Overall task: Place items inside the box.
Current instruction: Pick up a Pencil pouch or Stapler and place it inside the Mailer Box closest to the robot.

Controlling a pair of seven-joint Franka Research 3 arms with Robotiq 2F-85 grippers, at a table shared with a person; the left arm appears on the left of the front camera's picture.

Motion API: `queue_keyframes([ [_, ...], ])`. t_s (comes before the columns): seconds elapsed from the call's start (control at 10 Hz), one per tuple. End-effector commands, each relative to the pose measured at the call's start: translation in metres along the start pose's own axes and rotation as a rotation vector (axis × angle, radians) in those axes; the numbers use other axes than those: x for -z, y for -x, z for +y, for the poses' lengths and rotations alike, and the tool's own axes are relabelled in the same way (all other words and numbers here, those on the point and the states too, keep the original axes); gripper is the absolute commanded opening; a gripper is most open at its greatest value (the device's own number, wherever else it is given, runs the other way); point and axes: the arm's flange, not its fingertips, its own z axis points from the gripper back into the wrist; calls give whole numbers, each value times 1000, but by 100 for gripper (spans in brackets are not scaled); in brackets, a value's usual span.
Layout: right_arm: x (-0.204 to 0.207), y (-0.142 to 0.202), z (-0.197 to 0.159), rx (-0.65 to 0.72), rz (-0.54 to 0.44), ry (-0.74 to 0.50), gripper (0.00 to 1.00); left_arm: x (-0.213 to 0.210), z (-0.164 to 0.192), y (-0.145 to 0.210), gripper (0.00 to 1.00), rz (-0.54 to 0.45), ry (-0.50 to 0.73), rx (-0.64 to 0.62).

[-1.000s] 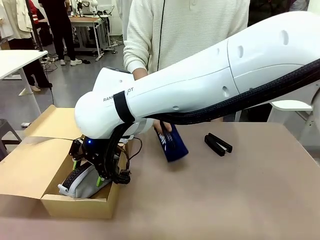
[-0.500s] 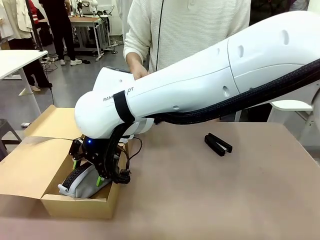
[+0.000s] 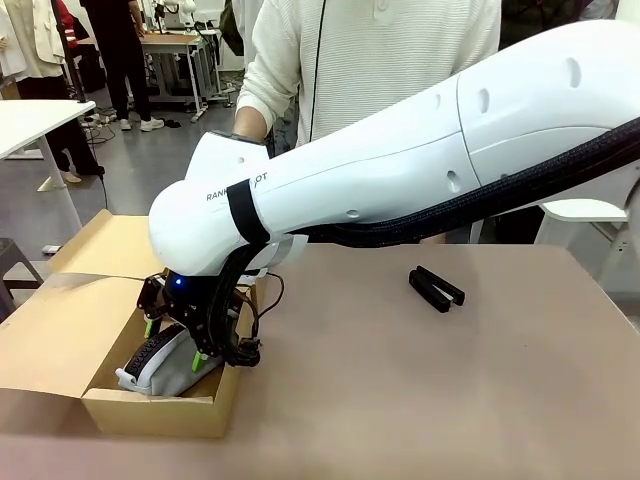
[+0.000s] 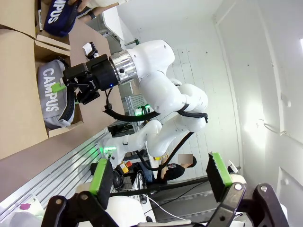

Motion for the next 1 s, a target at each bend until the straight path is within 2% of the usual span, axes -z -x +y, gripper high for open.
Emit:
queue_keyframes([
  [0.0, -6, 3, -5, -6, 21, -15, 100, 0, -2, 0, 100, -6, 16, 20],
  [0.4, -8, 3, -6, -7, 23, -17, 100, 0, -2, 0, 100, -6, 16, 20],
  [0.7, -25, 9, -10, -25, 37, -38, 100, 0, -2, 0, 100, -6, 16, 20],
  [0.9, -69, 16, -27, -67, 51, -51, 100, 0, -2, 0, 100, -6, 16, 20],
])
